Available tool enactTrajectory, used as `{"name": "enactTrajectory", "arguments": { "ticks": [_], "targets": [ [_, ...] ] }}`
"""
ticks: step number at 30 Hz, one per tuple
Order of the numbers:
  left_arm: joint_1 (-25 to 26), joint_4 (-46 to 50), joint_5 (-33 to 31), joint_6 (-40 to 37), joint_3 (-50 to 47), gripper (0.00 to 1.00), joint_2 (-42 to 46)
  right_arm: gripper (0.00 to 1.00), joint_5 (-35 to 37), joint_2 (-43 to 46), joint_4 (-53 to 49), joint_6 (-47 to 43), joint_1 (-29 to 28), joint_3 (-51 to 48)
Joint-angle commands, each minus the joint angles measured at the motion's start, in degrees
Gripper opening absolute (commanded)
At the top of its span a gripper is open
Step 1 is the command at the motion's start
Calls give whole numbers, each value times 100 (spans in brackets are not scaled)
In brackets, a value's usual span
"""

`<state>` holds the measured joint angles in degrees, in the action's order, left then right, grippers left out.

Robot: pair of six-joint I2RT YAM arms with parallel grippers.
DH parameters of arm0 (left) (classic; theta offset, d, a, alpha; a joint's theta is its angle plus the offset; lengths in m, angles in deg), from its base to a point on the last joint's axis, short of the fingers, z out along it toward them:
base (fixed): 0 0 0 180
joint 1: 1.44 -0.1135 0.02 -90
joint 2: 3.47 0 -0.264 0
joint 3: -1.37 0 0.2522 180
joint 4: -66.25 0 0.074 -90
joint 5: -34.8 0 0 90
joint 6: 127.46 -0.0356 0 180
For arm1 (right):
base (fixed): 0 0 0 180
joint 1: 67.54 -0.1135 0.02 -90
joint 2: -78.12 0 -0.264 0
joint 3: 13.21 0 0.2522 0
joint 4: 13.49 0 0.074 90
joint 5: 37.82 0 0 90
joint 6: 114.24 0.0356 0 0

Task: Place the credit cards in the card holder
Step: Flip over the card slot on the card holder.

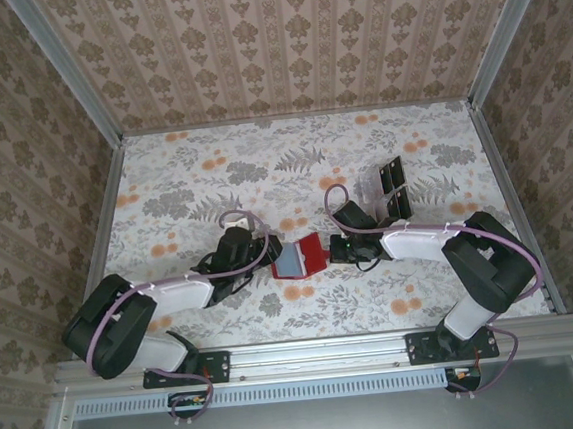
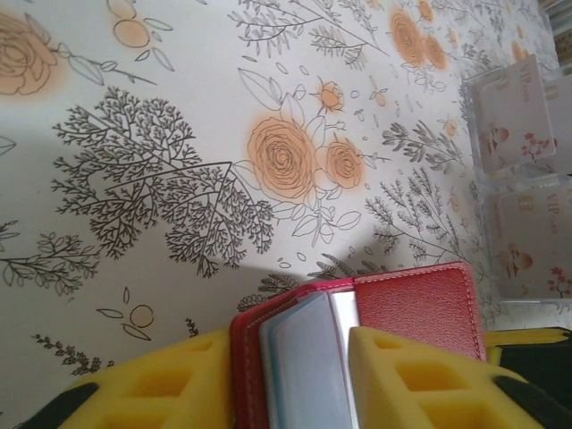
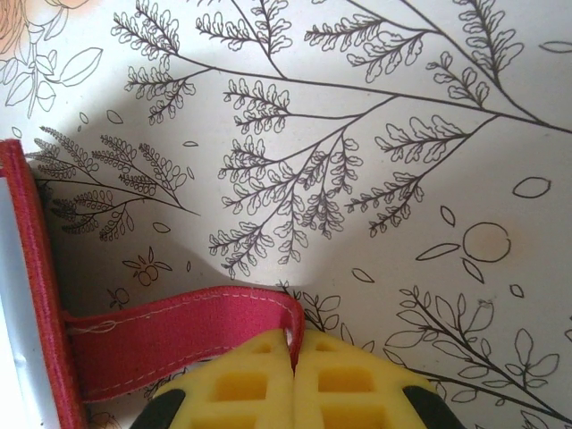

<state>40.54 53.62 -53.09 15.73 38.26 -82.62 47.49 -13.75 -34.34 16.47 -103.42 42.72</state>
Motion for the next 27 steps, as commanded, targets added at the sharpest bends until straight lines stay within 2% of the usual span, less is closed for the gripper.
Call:
{"name": "enactTrajectory", "arguments": {
  "ticks": [1, 16, 20, 27],
  "targets": [
    [24, -86, -102, 31, -72, 34, 102, 0, 100, -484, 51, -45, 17, -86],
    [29, 72, -353, -8, -183, 32, 458, 0, 94, -513, 64, -59, 19, -86],
    [29, 81, -347, -33, -178, 27, 456, 0, 86, -528, 77, -63, 19, -78],
    [30, -46, -280, 1, -147, 12, 322, 0, 75, -539, 86, -58, 18, -78]
  ]
}}
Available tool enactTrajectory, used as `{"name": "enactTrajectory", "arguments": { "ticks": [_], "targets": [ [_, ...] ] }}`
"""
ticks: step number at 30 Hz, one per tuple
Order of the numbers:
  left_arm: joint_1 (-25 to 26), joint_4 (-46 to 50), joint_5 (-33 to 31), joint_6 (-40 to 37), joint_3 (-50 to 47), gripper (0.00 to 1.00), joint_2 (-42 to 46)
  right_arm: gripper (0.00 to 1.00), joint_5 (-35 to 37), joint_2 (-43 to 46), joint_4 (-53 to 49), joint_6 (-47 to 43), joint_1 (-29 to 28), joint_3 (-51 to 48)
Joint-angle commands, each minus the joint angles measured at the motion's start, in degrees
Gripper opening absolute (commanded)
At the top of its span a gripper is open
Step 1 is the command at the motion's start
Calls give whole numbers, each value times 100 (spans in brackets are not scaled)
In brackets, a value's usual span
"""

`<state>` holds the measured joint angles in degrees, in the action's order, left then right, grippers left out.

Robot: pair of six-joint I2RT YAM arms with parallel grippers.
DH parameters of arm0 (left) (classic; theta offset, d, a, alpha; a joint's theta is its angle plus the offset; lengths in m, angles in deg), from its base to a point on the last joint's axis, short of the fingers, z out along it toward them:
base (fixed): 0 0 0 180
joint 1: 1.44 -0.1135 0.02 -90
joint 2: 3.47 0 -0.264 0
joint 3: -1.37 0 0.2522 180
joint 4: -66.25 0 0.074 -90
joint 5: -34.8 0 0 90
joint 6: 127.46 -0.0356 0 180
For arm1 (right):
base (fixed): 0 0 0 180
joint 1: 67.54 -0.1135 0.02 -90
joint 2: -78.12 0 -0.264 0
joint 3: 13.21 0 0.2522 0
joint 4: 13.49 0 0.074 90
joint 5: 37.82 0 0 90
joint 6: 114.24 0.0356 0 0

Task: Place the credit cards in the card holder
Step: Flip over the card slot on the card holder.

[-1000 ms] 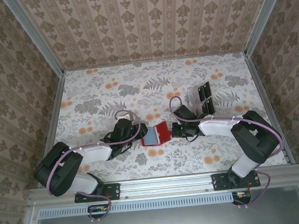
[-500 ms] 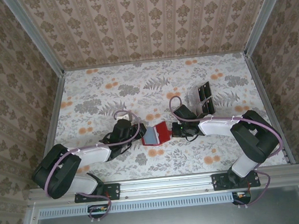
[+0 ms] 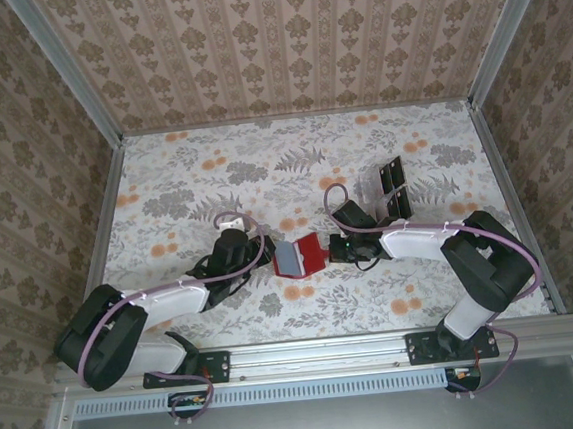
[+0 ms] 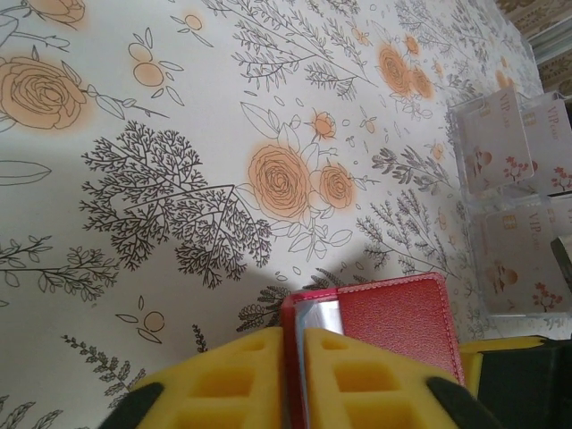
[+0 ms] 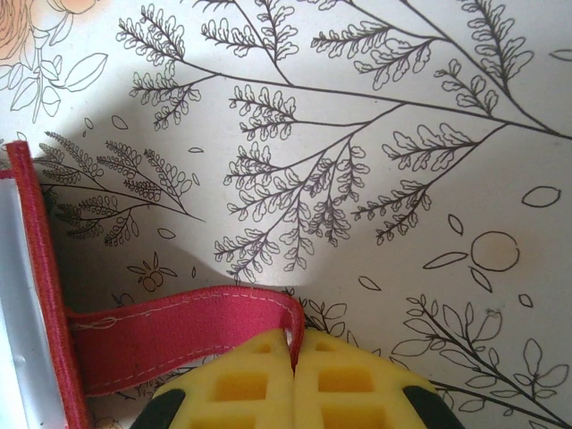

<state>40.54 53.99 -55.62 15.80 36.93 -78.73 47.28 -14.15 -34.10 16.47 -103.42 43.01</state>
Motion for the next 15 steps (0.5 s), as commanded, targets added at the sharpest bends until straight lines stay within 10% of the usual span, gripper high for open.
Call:
{"name": "enactTrajectory", "arguments": {
  "ticks": [1, 15],
  "targets": [
    [30, -70, -28, -17, 3, 8, -67, 0, 101, -510, 61, -63, 17, -106],
    [228, 135, -27, -83, 445, 0, 124, 0, -110, -684, 109, -80, 11, 65]
  ]
}}
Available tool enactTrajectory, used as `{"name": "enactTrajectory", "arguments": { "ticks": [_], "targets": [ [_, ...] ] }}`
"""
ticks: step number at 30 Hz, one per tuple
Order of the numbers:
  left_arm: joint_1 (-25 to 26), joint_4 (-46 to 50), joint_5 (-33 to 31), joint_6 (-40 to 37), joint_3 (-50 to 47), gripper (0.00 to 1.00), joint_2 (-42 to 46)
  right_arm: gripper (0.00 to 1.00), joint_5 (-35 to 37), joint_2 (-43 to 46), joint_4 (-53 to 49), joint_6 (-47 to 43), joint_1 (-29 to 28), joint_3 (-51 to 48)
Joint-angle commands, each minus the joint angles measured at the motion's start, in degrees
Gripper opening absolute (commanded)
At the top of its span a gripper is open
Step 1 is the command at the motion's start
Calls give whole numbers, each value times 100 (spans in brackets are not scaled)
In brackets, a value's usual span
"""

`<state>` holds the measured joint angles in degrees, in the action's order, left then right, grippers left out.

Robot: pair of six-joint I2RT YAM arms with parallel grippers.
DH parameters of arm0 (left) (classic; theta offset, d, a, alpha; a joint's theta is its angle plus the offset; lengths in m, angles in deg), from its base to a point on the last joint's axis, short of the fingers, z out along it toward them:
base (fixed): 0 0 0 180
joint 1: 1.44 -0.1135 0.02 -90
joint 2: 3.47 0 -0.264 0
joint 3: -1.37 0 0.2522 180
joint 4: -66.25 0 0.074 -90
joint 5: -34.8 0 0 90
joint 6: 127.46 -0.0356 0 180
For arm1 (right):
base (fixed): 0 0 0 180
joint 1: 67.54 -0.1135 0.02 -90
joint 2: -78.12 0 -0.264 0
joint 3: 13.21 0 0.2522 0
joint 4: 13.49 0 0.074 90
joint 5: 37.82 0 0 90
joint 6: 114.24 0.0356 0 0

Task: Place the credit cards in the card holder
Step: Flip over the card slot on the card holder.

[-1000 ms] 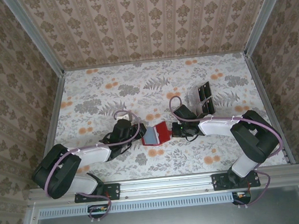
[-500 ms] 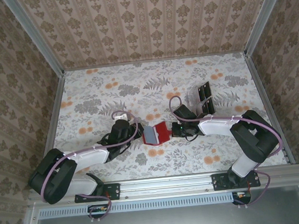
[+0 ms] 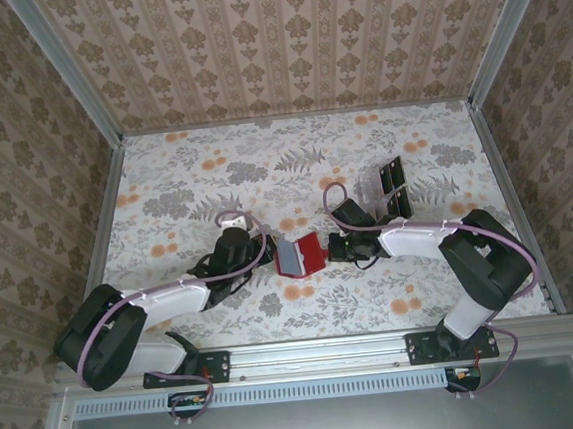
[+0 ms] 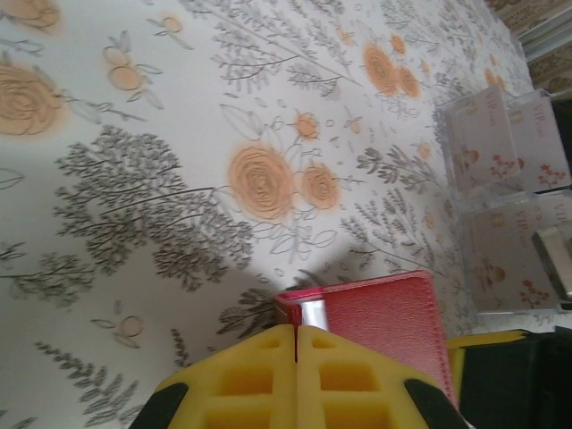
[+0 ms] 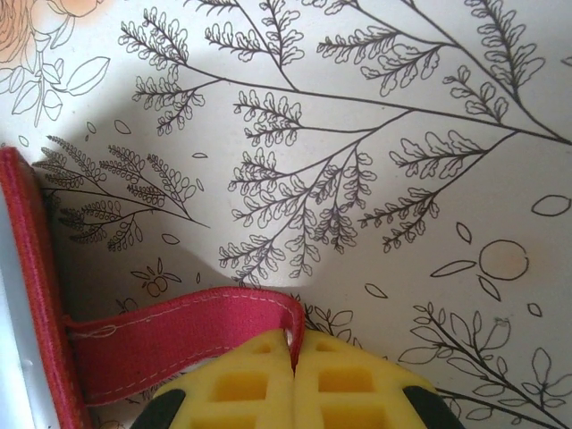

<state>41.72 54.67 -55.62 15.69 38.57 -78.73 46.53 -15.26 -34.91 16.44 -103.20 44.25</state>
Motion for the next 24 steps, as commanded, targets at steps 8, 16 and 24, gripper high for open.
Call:
{"name": "enactTrajectory", "arguments": {
  "ticks": [8, 16, 24],
  "targets": [
    [436, 817, -373, -258, 834, 0, -68, 2, -113, -677, 156, -113, -11, 69],
    [647, 1598, -727, -445, 1222, 0, -252, 41, 169, -153, -430, -293, 68, 233],
    [655, 1778, -862, -557, 1183, 0, -215, 45, 420, 889, -1001, -312, 296, 200]
  ]
}}
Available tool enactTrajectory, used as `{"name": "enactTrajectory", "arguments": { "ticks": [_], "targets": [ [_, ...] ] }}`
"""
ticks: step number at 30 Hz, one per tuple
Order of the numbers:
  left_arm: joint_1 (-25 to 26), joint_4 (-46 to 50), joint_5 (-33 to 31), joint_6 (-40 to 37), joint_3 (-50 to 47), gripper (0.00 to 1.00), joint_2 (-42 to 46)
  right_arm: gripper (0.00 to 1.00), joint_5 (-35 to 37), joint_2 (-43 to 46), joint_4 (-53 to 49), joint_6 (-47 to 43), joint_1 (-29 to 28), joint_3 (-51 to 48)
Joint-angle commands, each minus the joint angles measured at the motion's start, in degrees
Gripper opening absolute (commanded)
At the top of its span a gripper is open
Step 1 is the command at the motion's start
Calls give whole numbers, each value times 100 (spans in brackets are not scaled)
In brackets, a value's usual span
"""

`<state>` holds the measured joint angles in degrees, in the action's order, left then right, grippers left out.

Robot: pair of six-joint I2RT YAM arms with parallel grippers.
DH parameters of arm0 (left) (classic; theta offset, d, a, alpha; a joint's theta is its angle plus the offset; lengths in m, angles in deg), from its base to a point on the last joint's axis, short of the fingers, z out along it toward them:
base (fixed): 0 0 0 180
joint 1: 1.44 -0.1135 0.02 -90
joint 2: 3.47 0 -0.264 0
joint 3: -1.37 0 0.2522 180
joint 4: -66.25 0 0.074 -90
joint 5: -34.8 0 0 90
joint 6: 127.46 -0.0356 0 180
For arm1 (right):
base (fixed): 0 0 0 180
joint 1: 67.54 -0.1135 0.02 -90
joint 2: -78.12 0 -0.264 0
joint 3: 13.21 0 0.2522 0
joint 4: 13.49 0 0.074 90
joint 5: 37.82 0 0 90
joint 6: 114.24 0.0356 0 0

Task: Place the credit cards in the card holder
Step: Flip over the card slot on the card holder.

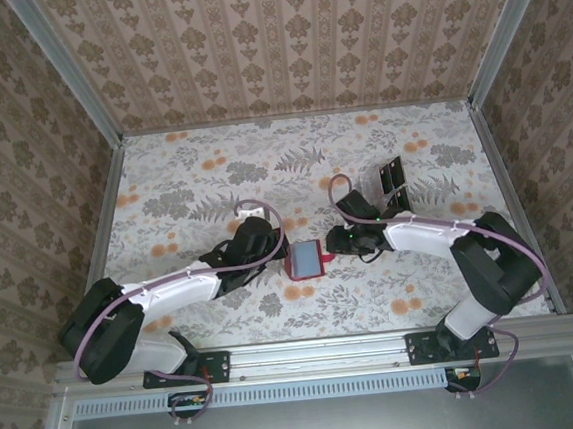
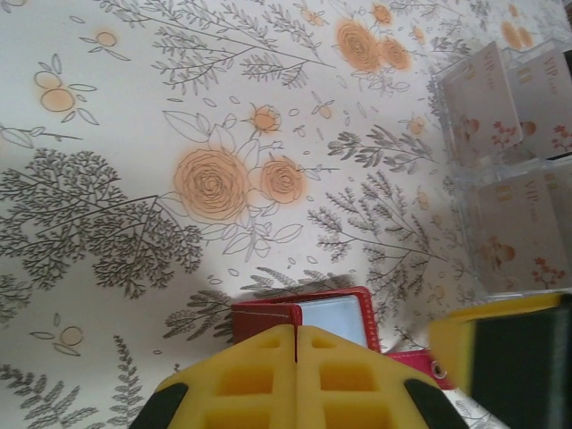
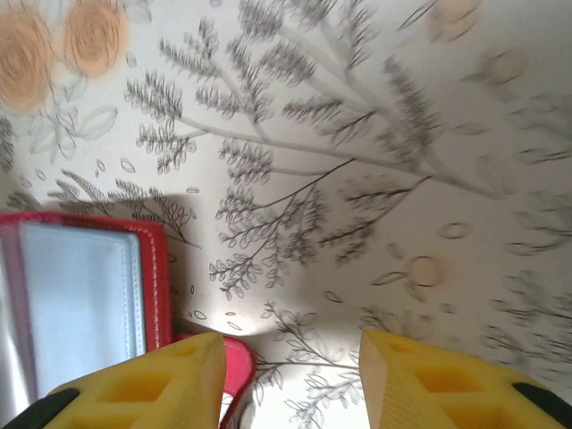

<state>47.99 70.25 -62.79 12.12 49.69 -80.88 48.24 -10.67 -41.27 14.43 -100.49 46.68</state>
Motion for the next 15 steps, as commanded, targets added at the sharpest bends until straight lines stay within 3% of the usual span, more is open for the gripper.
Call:
{"name": "enactTrajectory", "arguments": {
  "ticks": [1, 8, 15],
  "targets": [
    [31, 210, -141, -203, 46, 0, -2, 45, 160, 506, -353, -114, 17, -39],
    [-39, 60, -141, -283, -239, 0, -3, 42, -415, 308, -74, -38, -347, 281],
    [-176, 27, -96, -407, -467, 0, 202, 31, -524, -517, 306, 200, -899, 693]
  ]
}}
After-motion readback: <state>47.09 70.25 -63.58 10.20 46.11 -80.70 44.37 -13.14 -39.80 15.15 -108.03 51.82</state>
